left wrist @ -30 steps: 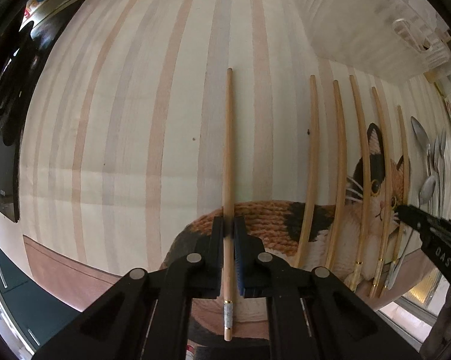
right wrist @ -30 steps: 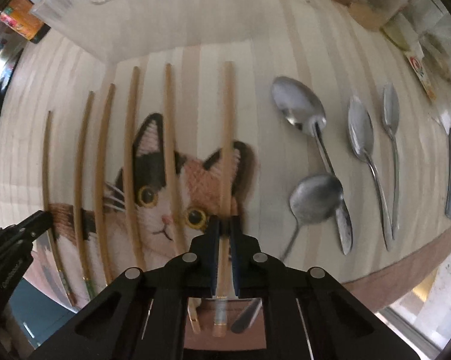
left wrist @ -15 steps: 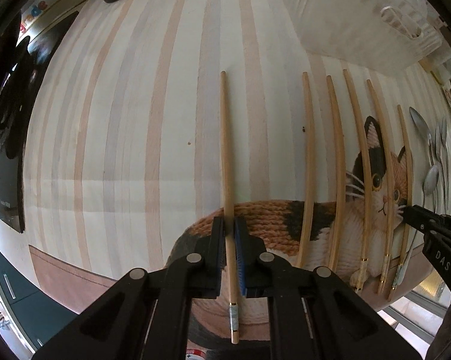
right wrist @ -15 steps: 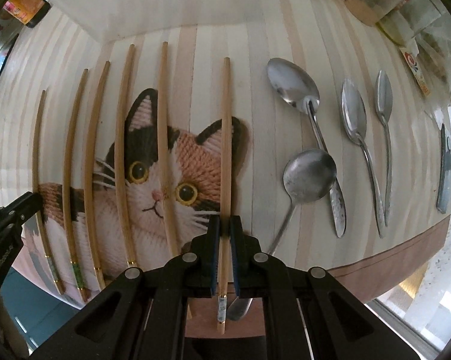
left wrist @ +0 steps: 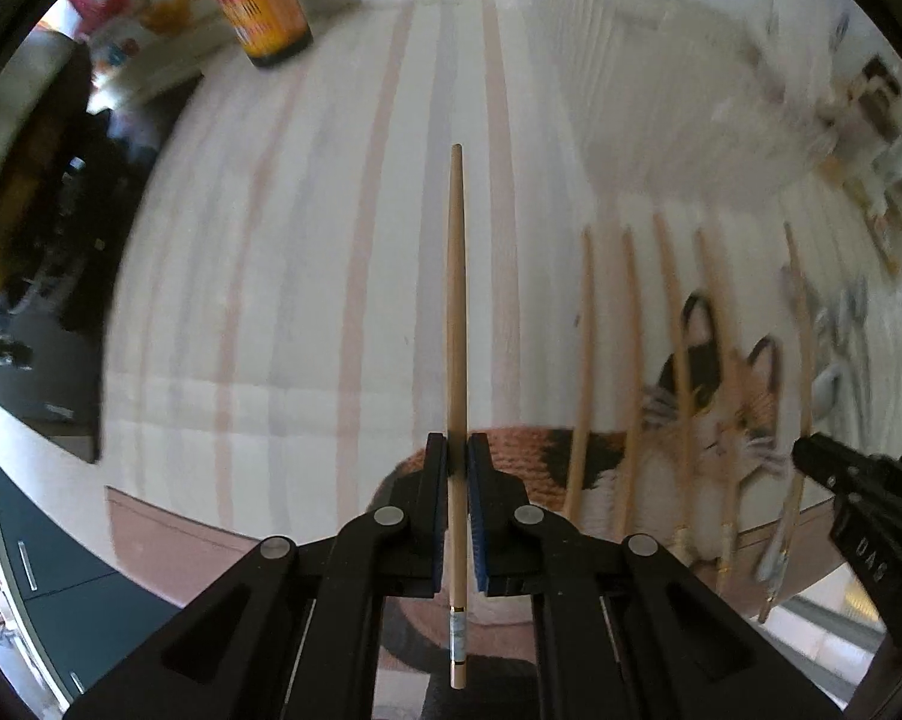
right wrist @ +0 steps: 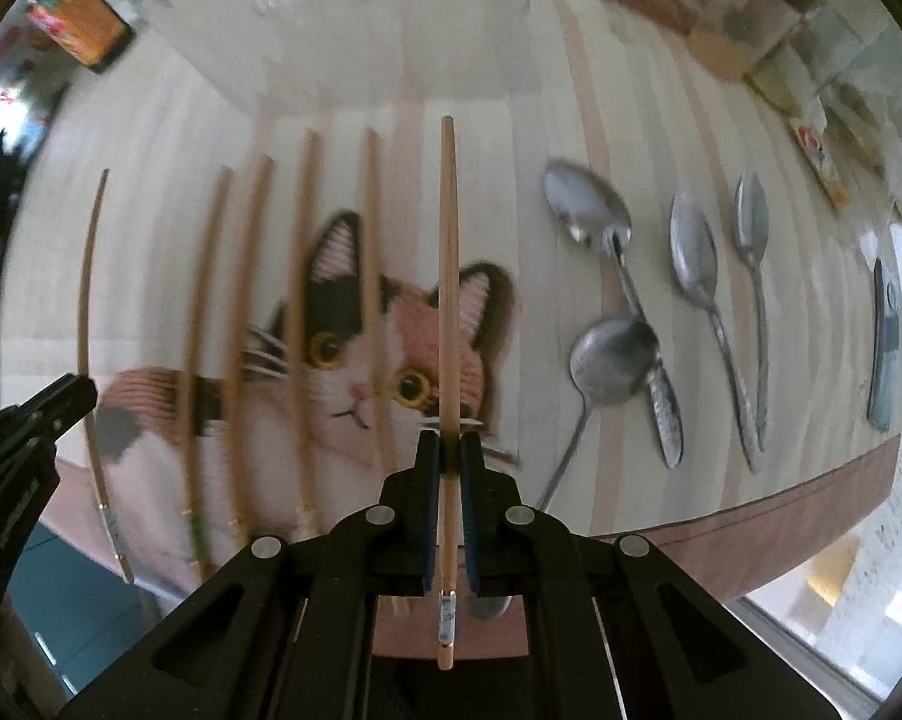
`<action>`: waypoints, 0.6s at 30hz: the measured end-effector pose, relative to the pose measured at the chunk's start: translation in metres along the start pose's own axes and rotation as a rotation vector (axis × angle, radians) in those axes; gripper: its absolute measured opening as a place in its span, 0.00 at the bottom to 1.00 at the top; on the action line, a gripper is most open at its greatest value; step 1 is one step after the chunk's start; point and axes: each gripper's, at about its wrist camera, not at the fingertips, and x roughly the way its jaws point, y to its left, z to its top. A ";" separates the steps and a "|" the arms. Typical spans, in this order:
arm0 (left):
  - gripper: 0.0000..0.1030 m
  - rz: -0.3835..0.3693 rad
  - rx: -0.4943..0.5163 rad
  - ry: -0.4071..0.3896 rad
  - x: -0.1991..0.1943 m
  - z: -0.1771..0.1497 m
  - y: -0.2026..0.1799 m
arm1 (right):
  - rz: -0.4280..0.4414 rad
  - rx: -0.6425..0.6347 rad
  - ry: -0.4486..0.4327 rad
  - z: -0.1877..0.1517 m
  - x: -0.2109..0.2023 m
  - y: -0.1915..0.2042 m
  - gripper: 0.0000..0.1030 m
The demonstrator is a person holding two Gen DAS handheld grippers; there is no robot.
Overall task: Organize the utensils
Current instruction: 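Lift and carry the chopsticks in both tools toward the clear basket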
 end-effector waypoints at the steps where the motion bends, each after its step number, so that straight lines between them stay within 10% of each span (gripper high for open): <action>1: 0.04 0.004 -0.011 -0.024 -0.014 0.002 -0.001 | 0.019 -0.009 -0.021 -0.001 -0.010 0.002 0.07; 10: 0.04 -0.044 -0.054 -0.188 -0.120 0.045 -0.028 | 0.147 -0.082 -0.170 0.010 -0.103 -0.015 0.07; 18: 0.04 -0.144 -0.063 -0.228 -0.143 0.145 -0.052 | 0.236 -0.019 -0.265 0.099 -0.150 -0.050 0.07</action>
